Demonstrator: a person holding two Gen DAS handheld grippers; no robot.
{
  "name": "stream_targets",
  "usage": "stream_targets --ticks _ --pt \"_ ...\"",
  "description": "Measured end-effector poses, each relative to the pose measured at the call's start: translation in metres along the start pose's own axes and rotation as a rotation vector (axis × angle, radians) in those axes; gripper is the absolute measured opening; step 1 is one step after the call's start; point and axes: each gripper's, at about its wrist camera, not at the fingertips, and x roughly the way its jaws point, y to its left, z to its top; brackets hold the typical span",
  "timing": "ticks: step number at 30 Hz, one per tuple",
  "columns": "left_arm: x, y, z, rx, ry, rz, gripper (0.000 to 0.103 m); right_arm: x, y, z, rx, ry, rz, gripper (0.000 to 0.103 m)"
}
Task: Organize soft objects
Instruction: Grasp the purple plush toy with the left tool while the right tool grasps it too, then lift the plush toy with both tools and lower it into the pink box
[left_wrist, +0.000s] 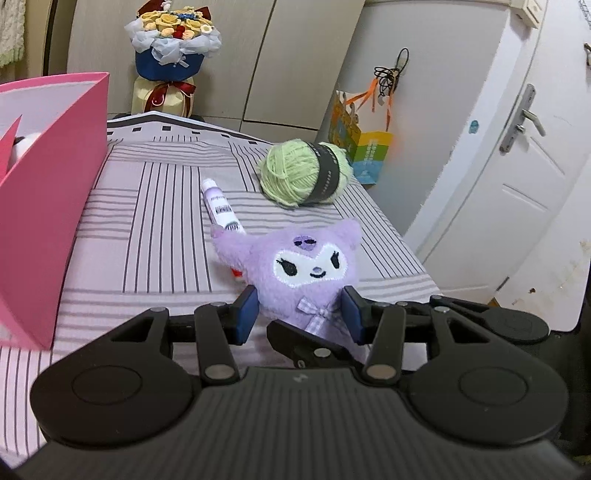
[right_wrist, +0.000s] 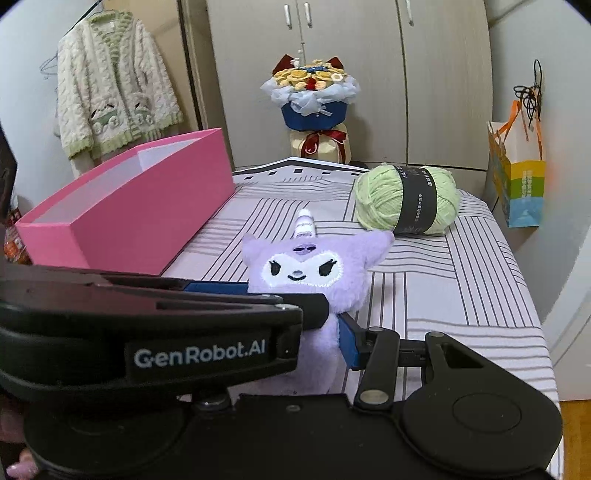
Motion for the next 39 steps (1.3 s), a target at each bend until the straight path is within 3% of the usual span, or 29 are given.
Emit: stream_targets --ticks 9,19,27,39 --pt "-0.051 -0.007 -0.016 0.027 -0.012 -0.014 0.046 -0.042 0.025 -0.008 -0.047 -0.001 0.042 0.054" --pt "-0.11 0.002 -0.022 0.034 -0.14 0.029 0.046 -0.071 0.065 0.001 -0.136 -0.099 0.091 0.054" --pt "-0.143 0.026 -0.015 0.05 -0.248 0.086 0.047 -0.07 0.103 0.021 -0.207 -0.151 0.166 0.054" --pt "-0.177 0.092 0.027 0.034 -0.333 0.175 0.047 -0.04 0.164 0.071 -0.287 -0.215 0.255 0.054"
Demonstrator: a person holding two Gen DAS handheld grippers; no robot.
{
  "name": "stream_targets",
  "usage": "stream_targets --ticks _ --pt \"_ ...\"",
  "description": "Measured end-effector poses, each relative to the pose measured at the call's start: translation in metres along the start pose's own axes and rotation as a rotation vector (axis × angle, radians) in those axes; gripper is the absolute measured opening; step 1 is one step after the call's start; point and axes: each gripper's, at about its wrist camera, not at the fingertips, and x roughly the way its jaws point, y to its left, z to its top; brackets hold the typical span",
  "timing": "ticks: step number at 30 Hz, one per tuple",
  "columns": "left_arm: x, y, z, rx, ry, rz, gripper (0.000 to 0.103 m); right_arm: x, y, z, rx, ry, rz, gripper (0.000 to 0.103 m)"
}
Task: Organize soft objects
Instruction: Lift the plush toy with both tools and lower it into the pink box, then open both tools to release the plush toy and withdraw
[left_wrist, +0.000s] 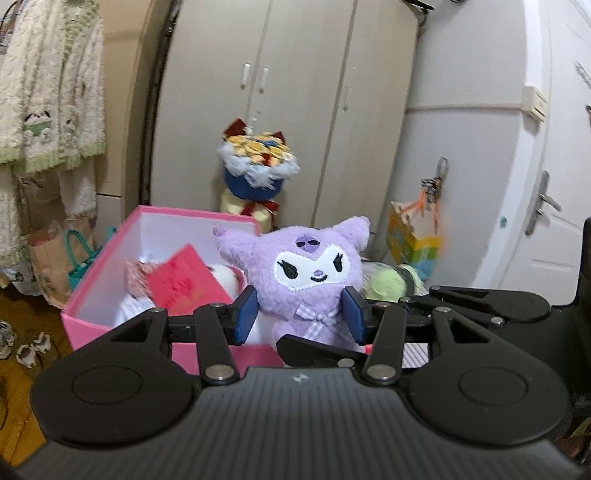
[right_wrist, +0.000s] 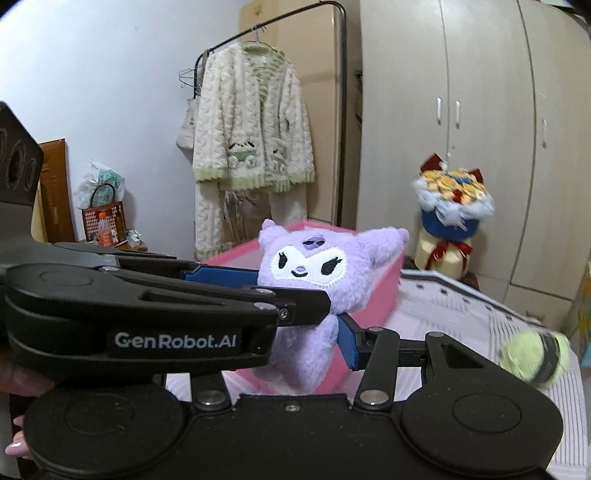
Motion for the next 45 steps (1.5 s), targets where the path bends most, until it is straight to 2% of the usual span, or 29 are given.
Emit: stream_targets --ticks 5,11,18,23,27,30,32,35,41,45 --pt "0.02 0.034 0.018 -0.052 0.015 0.043 0.047 0.039 -0.003 0.017 0.015 0.003 0.064 0.055" --pt "0.06 0.074 0.03 -0.124 0.063 0.099 0.047 0.095 -0.015 0.034 0.044 0.079 0.151 0.055" --pt "0.104 0.107 0.03 -0.212 0.14 0.13 0.047 0.152 -0.024 0.041 0.062 0.218 0.16 0.055" --pt "0.117 0.122 0.025 -0.272 0.181 0.118 0.047 0.169 -0.02 0.042 0.012 0.284 0.144 0.055" --pt "0.119 0.125 0.024 -0.28 0.189 0.118 0.05 0.17 -0.015 0.043 -0.054 0.29 0.109 0.054" --pt "0.114 0.123 0.022 -0.267 0.162 0.138 0.05 0.163 -0.024 0.039 -0.016 0.268 0.07 0.054" --pt "0.108 0.12 0.02 -0.246 0.14 0.155 0.051 0.161 -0.03 0.036 0.007 0.271 0.081 0.054" --pt "0.099 0.115 0.019 -0.227 0.133 0.15 0.051 0.155 -0.031 0.033 -0.005 0.267 0.074 0.063" --pt "0.075 0.099 0.024 -0.169 0.115 0.141 0.054 0.123 -0.028 0.033 -0.029 0.224 0.069 0.063" --pt "0.061 0.085 0.026 -0.135 0.104 0.146 0.056 0.103 -0.028 0.035 -0.056 0.214 0.036 0.063"
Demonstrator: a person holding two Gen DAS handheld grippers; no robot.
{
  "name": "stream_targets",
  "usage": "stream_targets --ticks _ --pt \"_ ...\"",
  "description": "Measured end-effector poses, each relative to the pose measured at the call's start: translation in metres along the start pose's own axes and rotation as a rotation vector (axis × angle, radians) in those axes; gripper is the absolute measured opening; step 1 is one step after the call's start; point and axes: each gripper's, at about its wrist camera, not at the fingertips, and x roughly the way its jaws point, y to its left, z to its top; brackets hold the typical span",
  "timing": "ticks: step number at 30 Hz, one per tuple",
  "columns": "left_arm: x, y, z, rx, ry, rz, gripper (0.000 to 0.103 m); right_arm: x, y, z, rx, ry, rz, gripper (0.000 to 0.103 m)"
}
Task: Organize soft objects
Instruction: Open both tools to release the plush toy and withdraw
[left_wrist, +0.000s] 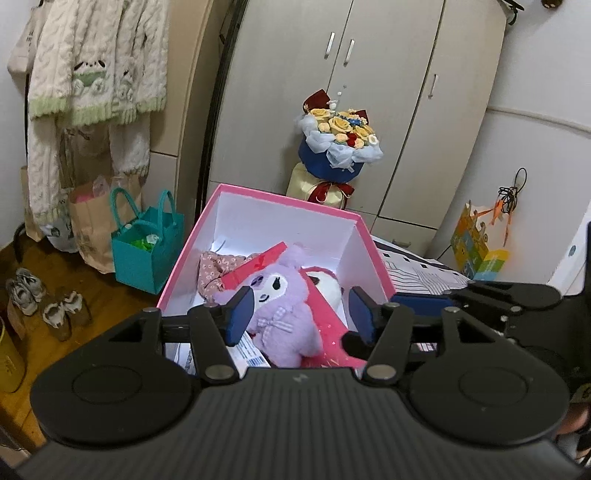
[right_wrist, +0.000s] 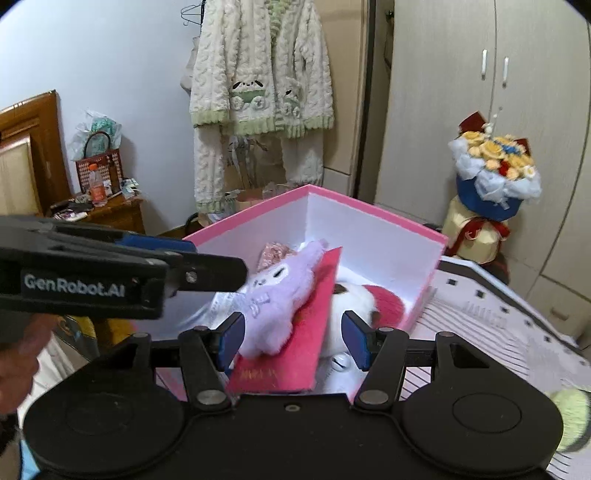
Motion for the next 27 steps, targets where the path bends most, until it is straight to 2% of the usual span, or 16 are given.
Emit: stream_targets --ticks 8,16,27 --pt "-0.037 -0.033 -0.006 0.08 -0.024 -0.023 0.06 -0.056 -0.004 -0.013 -0.031 -0.046 -0.044 0.067" --pt "-0.073 -0.073 -0.021 0.157 -0.061 -0.107 0.063 -0.109 -0.025 -0.04 -0.019 -0.101 -0.078 0.068" --pt "-0.071 -0.135 -0.04 0.225 -0.032 -0.246 0.063 -0.137 -0.076 -0.093 0.093 -0.063 -0.078 0.068"
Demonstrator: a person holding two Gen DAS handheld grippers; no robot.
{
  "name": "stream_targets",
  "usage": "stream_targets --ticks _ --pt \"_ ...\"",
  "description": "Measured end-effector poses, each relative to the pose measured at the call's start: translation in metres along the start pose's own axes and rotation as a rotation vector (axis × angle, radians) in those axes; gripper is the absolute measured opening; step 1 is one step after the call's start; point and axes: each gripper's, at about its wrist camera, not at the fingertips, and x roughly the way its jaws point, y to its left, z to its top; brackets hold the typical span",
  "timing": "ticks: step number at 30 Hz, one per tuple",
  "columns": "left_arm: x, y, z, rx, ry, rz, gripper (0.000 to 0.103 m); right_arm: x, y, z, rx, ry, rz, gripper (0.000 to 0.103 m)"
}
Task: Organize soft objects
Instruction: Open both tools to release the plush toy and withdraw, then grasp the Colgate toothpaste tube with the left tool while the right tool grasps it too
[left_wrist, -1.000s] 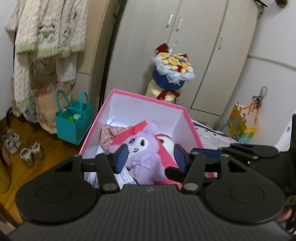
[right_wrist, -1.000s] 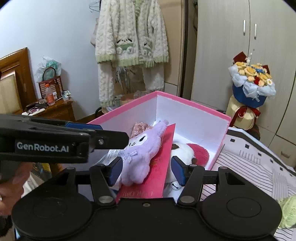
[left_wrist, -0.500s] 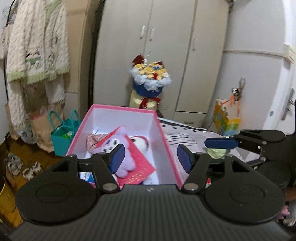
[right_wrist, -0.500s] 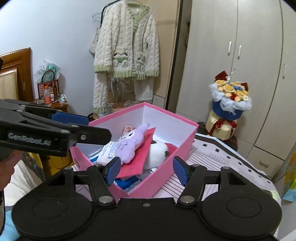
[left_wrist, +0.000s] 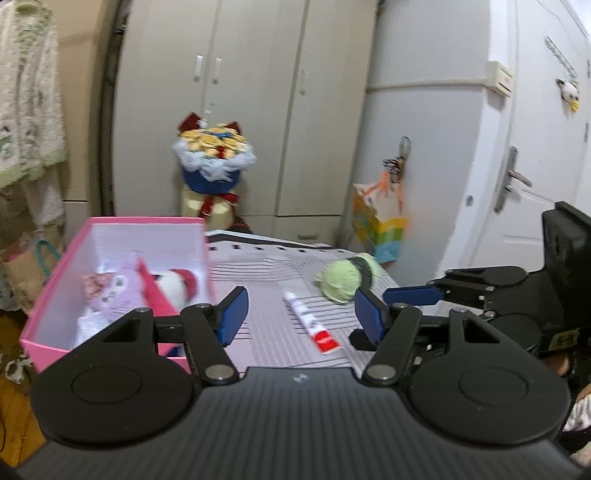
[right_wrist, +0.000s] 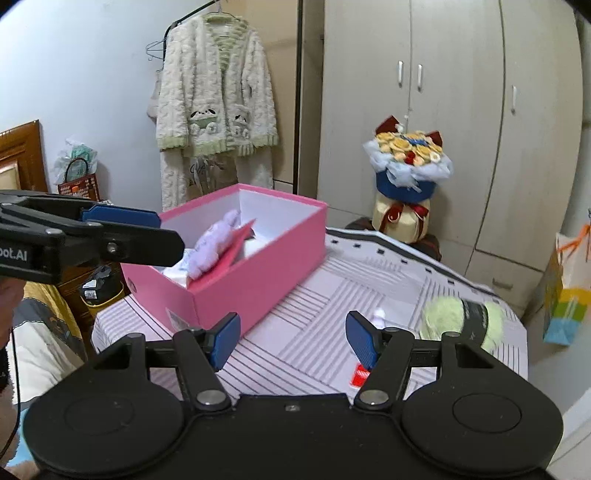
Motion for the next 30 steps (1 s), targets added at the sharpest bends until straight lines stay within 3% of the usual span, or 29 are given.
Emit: stream_targets --ticks 12,18,22,30 --pt "0.071 -0.023 -0.017 -0.058 0.1 -0.095 0.061 0.031 -0.035 -0.047 -0.032 0.005 -0.058 0.068" --pt "0.116 -0.018 -0.028 -0.123 0.129 -0.092 0.059 0.062 -0.061 -0.051 0.031 0.044 -0.013 0.068" --pt "0.14 -0.01 -0.038 -0.207 0.151 -0.1 0.059 0.088 -0.083 -0.051 0.181 0.102 0.02 0.068" --pt "0.202 0.004 -0.04 -0.294 0.232 -0.066 0.051 0.132 -0.086 -0.058 0.186 0.153 -0.031 0.067"
